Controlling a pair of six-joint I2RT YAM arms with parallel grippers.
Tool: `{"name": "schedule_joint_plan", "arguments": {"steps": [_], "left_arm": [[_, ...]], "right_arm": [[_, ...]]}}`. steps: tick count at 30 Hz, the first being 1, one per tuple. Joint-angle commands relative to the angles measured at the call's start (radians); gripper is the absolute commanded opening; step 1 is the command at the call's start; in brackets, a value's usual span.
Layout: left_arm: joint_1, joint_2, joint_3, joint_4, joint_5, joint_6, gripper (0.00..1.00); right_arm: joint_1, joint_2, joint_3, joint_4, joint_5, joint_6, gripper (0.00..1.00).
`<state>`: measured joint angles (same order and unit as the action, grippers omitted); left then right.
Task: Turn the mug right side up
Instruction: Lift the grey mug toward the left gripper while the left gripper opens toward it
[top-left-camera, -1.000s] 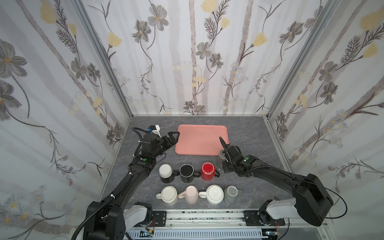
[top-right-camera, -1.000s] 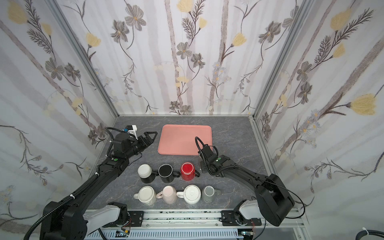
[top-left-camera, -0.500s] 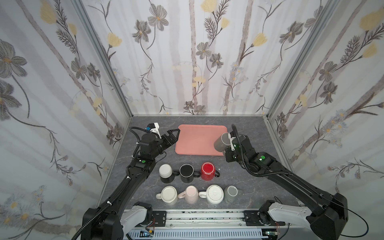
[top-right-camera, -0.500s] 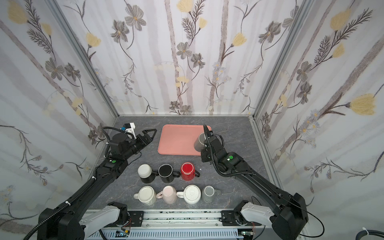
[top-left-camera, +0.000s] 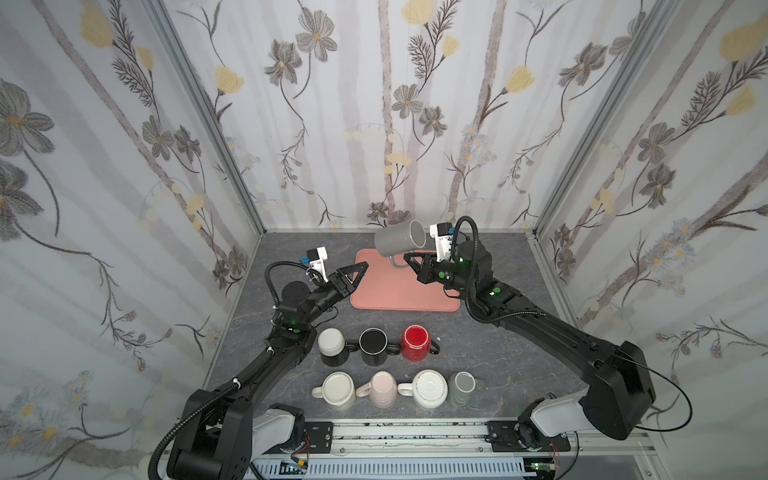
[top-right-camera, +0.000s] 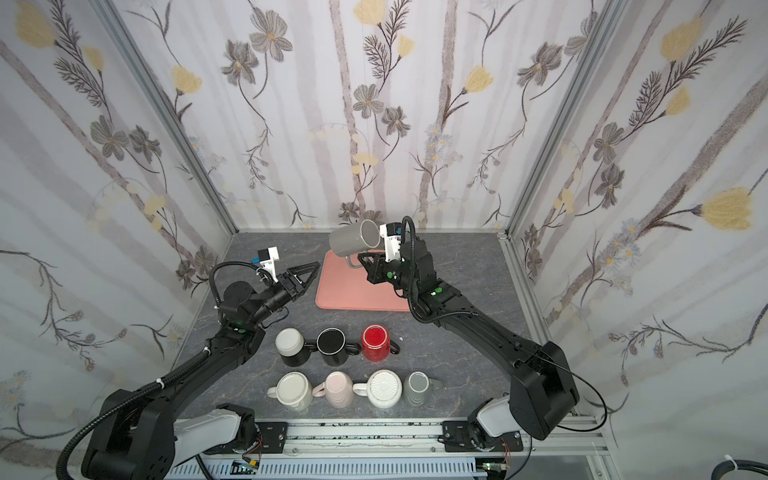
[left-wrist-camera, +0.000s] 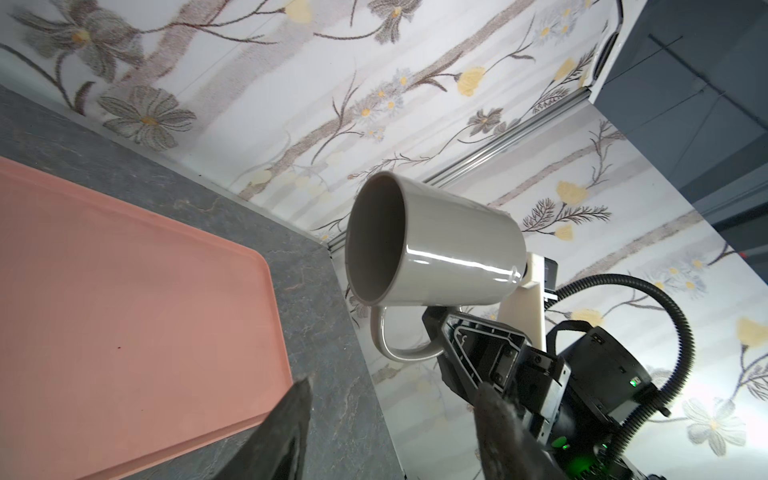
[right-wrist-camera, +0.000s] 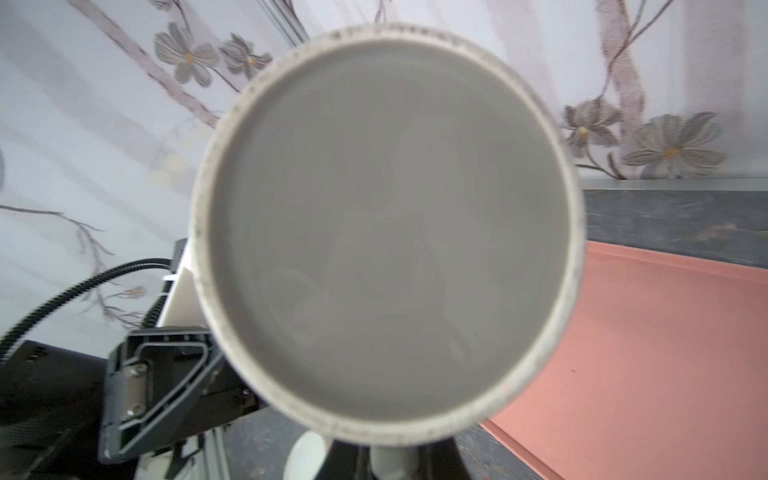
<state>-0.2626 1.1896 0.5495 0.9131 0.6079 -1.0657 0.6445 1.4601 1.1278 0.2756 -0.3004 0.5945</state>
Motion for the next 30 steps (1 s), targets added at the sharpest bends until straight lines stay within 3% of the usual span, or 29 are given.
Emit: {"name": "schedule_joint_plan", "arguments": {"steps": [1, 9, 14, 19, 29, 30], "left_arm": [[-0.009, 0.034, -0.002, 0.255, 0.053, -0.082, 0.53], [-0.026, 0.107, 0.018, 0.408, 0.055, -0.131, 0.51], [-0.026, 0.124, 0.030, 0.454, 0.055, -0.157, 0.39], [-0.027, 0.101, 0.029, 0.437, 0.052, -0.138, 0.36], [-0.026, 0.030, 0.063, 0.214, 0.005, -0.022, 0.00], [-0.027, 0.024, 0.074, 0.165, -0.002, 0.002, 0.00]], "right_arm": [[0.015, 0.026, 0.025, 0.319, -0.120, 0.131, 0.00], [0.046, 0.079, 0.057, 0.445, -0.171, 0.270, 0.00], [0.061, 0.104, 0.063, 0.471, -0.212, 0.312, 0.00], [0.067, 0.114, 0.046, 0.477, -0.248, 0.336, 0.00], [0.071, 0.122, 0.008, 0.486, -0.260, 0.376, 0.00], [0.070, 0.120, 0.007, 0.477, -0.257, 0.371, 0.02]]}}
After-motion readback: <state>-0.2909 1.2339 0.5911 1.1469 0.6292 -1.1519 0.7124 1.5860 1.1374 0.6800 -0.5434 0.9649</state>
